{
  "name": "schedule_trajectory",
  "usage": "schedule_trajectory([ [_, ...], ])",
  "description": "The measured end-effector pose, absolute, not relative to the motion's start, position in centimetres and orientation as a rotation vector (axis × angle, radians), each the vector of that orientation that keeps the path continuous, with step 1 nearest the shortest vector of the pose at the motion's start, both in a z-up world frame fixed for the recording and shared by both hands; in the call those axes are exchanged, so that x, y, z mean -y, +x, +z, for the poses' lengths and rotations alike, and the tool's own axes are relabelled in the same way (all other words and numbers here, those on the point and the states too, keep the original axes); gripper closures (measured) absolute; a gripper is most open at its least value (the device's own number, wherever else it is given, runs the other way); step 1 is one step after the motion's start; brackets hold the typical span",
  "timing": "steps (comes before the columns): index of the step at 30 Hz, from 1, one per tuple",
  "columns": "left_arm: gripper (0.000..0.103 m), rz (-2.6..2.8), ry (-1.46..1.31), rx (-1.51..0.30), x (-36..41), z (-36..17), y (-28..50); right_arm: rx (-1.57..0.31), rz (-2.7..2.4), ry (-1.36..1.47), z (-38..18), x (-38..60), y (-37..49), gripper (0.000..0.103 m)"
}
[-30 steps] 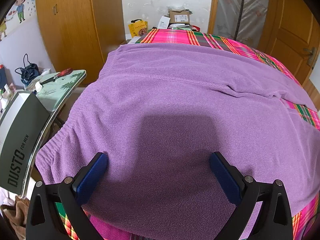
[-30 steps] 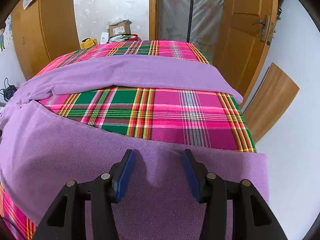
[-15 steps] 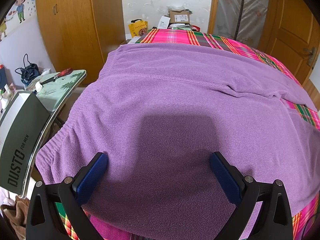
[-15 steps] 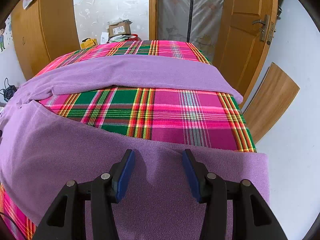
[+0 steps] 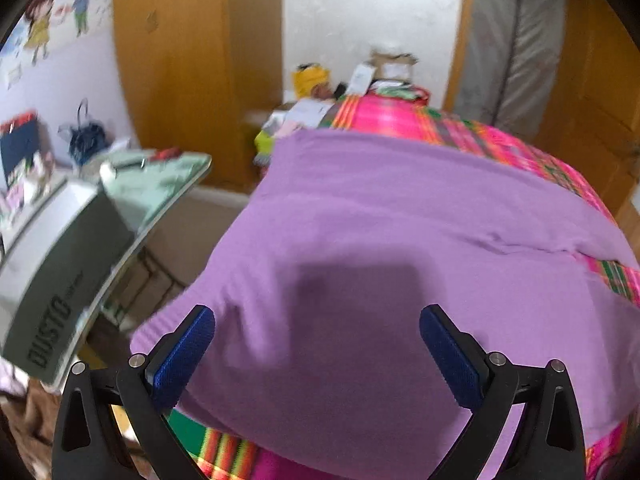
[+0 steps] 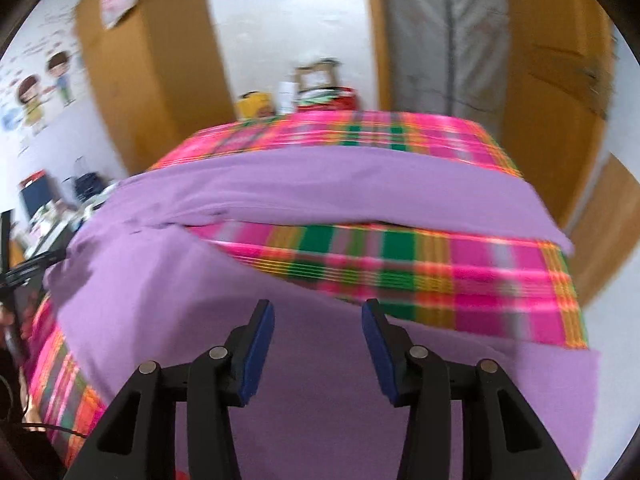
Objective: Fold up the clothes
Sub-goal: 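Move the left gripper to the ribbed sweater hem at the bed edge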
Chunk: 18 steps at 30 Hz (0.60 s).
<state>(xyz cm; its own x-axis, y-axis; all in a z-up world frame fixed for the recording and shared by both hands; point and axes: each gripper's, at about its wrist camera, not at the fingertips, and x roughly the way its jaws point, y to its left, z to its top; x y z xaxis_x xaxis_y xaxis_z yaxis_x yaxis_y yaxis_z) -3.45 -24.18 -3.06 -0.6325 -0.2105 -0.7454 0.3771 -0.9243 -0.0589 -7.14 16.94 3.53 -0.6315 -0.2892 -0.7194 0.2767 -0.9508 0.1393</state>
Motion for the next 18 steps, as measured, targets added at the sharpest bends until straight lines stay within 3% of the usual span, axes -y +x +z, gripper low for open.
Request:
schedule_trajectory([
  [6,0.000,-2.536,1.136,-0.425,26.0,-4.0,-2.5,0.015,-2.515,1.143,2.7,-13.4,-7.7,0.056],
  [18,0.000,-2.721,1.043,-0.396,22.7,1.0,-6.5,-0.047,-2.453,1.078,4.9,-10.0,-10.1,0.057],
])
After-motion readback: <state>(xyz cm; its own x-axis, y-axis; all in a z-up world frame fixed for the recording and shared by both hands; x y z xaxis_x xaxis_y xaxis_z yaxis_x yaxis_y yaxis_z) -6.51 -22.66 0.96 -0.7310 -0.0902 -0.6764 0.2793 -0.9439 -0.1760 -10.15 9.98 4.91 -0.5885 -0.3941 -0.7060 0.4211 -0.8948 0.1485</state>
